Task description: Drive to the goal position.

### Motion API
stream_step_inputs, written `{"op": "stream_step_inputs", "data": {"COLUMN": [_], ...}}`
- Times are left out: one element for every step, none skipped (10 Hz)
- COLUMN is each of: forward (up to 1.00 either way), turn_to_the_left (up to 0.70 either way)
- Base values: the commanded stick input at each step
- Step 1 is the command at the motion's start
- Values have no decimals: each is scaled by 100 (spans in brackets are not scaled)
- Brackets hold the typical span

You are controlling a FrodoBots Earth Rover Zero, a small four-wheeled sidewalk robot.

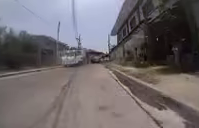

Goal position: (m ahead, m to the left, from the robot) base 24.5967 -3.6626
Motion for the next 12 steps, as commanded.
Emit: {"op": "stream_step_inputs", "data": {"forward": [100, 100, 100, 100, 100, 100, 100, 100, 100, 100, 100, 100], "turn_to_the_left": [0, 0, 0, 0, 0, 0, 0, 0, 0, 0, 0, 0]}}
